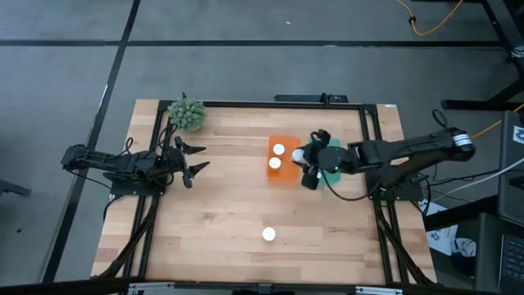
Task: Pick and place medicine bottles into bin by pill shape (circle, oval)
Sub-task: Put the large orange pill bottle into the orange bin
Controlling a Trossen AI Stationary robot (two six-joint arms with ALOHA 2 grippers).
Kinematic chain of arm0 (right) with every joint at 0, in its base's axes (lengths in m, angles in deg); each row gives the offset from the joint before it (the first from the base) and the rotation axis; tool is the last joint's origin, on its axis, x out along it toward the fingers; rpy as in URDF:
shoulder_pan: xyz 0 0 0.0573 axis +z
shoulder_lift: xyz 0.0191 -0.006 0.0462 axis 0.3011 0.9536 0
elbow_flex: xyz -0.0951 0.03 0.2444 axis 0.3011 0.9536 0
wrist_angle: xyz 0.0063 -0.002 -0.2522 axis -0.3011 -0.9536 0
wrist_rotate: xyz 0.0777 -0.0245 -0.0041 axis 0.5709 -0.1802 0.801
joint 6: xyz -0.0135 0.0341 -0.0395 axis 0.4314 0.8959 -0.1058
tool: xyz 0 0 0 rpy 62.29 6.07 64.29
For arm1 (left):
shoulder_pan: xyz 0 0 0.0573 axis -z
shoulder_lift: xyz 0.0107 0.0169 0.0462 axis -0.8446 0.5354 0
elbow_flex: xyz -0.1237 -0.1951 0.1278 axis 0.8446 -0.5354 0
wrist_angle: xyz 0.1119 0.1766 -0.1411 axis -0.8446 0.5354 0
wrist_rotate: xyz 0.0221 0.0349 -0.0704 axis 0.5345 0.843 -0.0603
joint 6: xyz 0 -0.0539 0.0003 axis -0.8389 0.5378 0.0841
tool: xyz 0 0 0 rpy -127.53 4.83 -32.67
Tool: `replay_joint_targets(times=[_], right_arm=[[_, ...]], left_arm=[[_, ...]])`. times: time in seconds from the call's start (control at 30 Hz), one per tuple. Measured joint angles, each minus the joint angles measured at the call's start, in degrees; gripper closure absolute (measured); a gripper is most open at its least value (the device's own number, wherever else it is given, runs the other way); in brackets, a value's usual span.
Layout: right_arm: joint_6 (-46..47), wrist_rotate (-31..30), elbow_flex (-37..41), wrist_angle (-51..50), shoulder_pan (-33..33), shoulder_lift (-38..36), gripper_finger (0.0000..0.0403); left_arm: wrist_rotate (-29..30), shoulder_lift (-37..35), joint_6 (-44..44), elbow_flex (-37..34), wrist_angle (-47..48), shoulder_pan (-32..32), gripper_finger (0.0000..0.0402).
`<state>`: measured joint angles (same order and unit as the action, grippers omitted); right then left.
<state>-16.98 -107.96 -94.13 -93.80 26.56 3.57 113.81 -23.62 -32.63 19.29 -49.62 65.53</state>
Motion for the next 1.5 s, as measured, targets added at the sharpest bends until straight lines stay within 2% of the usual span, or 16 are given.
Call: replay_joint_targets(times=[0.1, 0.2, 0.27, 0.33, 0.6, 0.87, 1.07, 1.33, 1.5], right_arm=[[1.27, 3.39, 9.32, 7.72, -3.11, -2.35, 0.0200], [0.01, 9.56, 17.20, 19.89, -7.04, -2.21, 0.0200], [-1.64, 13.04, 20.82, 26.52, -9.78, -0.99, 0.0200], [-2.19, 14.05, 22.58, 28.41, -12.37, 0.10, 0.0200], [-4.89, 19.19, 23.16, 32.64, -18.80, 6.10, 0.0199], [-6.30, 19.24, 23.18, 36.49, -21.61, 14.00, 0.0199], [-6.33, 19.07, 23.13, 39.12, -22.79, 16.06, 0.0198], [-6.26, 18.80, 22.91, 39.01, -23.13, 16.78, 0.0142], [-6.48, 18.80, 19.32, 36.84, -23.13, 16.70, 0.0122]], left_arm=[[0.00, 0.00, 0.05, 0.02, 0.00, 0.00, 0.0145], [-0.02, 0.02, 1.06, 0.00, 0.00, 0.00, 0.0145], [0.00, 0.01, 1.40, 0.02, 0.00, 0.02, 0.0145], [0.00, 0.00, 1.42, 0.01, 0.00, 0.00, 0.0145], [0.00, 0.02, 1.06, 0.01, 0.00, 0.02, 0.0145], [0.02, 0.02, 1.45, 0.00, 0.00, 0.00, 0.0145], [0.00, 0.02, 1.44, 0.00, 0.00, 0.00, 0.0145], [0.01, 0.02, 1.44, 0.00, 0.00, 0.02, 0.0145], [0.01, 0.02, 1.44, 0.01, 0.00, 0.00, 0.0145]])
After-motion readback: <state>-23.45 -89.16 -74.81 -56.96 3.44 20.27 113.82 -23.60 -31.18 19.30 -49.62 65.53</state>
